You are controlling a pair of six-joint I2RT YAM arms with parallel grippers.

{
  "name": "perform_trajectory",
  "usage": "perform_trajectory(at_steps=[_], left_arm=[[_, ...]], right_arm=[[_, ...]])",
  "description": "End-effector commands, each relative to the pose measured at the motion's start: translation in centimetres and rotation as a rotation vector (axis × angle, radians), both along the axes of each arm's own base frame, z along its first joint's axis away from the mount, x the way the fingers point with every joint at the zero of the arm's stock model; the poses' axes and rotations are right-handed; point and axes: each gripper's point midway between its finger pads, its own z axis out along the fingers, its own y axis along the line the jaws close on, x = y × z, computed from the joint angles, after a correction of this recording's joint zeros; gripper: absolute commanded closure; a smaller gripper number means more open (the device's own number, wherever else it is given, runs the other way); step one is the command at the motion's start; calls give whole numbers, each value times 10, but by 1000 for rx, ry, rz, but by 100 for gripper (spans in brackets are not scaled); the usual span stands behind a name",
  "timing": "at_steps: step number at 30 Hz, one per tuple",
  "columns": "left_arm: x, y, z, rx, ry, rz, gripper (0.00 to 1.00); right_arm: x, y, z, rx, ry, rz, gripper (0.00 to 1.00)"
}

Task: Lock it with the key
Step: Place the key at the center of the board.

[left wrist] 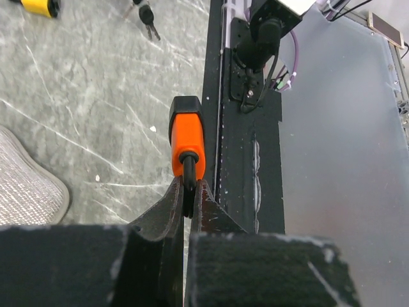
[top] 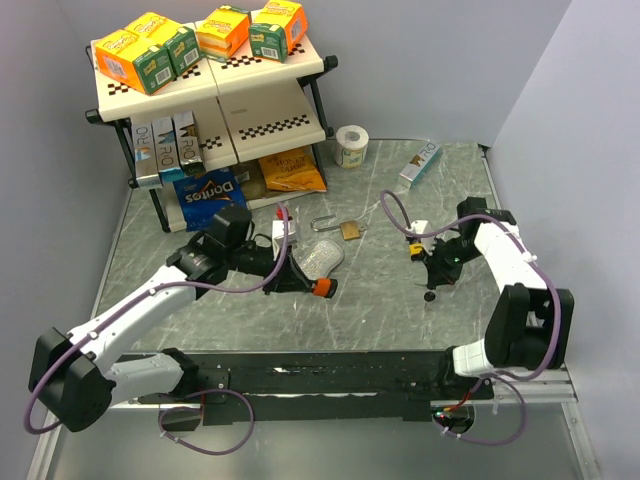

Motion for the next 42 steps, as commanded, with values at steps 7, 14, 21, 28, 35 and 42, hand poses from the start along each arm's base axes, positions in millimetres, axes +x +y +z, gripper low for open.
perform_trajectory(at_steps=[7,14,21,28,35,42], left_arm=[[0,-15,7,-63,3,-28,99],[-1,-15,-3,-39,27,-14,99],[-5,-15,-9,-33,64,-14,99],[-4,-15,-10,-28,61,-17,99],[-4,-15,-10,-25,51,-21,99],[-8,-17,-12,-21,62,-35,99]], right_arm=[[37,-34,-34,-122,-53,17,100],[46,-57,-54,-234,-94,58,99],[35,-75,-55,-292,-98,101,99],[12,-71,-51,-271,-79,178,98],[-10,-64,-42,-241,-34,228,98],[-3,-65,-39,-242,-57,200,64]])
